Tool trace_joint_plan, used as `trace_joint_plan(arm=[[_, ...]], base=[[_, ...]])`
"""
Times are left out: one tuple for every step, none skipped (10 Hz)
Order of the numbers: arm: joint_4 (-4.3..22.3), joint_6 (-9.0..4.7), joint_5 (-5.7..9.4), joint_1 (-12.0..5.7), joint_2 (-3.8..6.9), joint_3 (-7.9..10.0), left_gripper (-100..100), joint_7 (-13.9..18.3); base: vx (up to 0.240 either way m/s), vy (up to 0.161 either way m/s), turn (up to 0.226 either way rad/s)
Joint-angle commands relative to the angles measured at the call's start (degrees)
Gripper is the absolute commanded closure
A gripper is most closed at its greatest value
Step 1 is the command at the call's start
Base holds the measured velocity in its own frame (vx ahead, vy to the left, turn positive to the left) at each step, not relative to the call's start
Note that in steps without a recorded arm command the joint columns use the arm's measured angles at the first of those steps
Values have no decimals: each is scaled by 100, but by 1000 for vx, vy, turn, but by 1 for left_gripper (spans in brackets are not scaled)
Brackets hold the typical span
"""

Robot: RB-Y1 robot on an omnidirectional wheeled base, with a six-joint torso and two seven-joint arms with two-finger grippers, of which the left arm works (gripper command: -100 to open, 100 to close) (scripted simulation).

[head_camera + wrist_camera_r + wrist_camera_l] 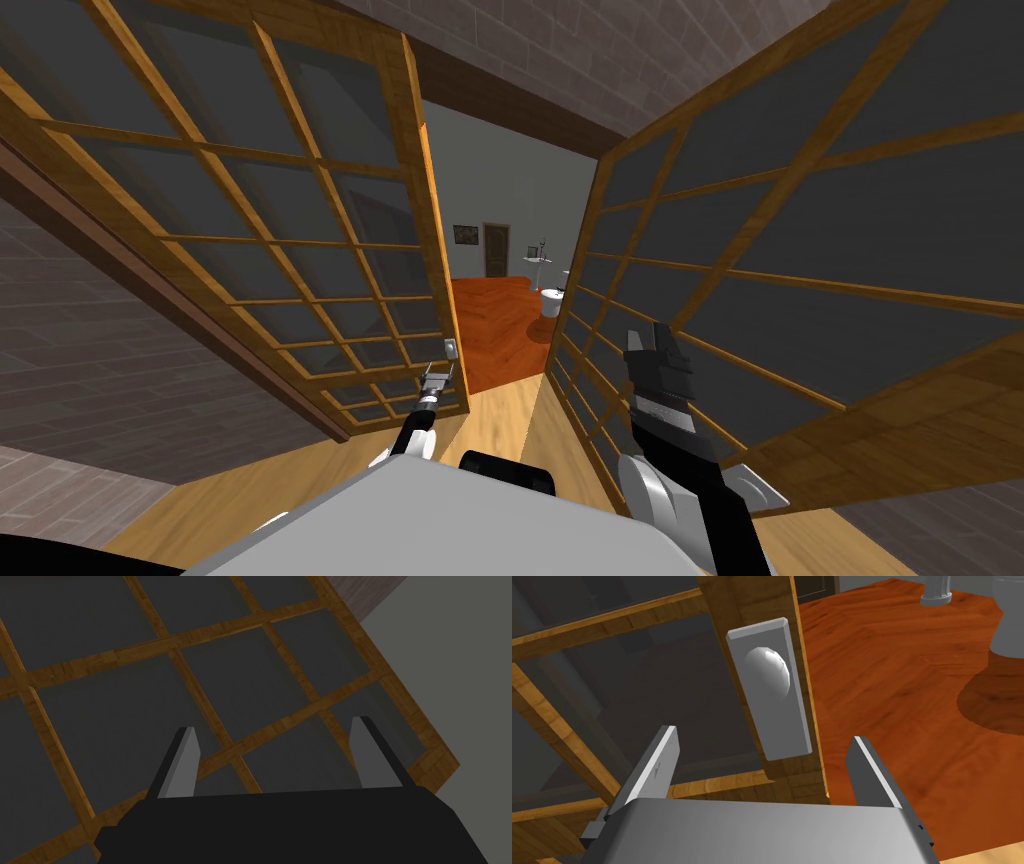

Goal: Pull the door open

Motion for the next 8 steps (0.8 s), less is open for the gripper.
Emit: trace_joint_plan(arm=[[3,7,120,-25,-20,-47,-100,286],[-4,17,209,-39,-35,-81,-100,438],[-4,17,209,-39,-35,-81,-100,488],[-11,26,297,-53,-51,-114,-100,680],[-17,33,367,-64,-63,-141,-100,838],[-22,41,438,-75,-76,-167,-100,995],[-26,46,486,-83,-85,-186,-100,1107],[-30,51,535,-91,-93,-204,-100,1218]], base=[[-54,17,-30],[-70,14,-57],[-50,7,-23],[-41,9,-31],[-67,14,-46],[-69,13,-46],[-67,15,-32],[-63,13,-27]])
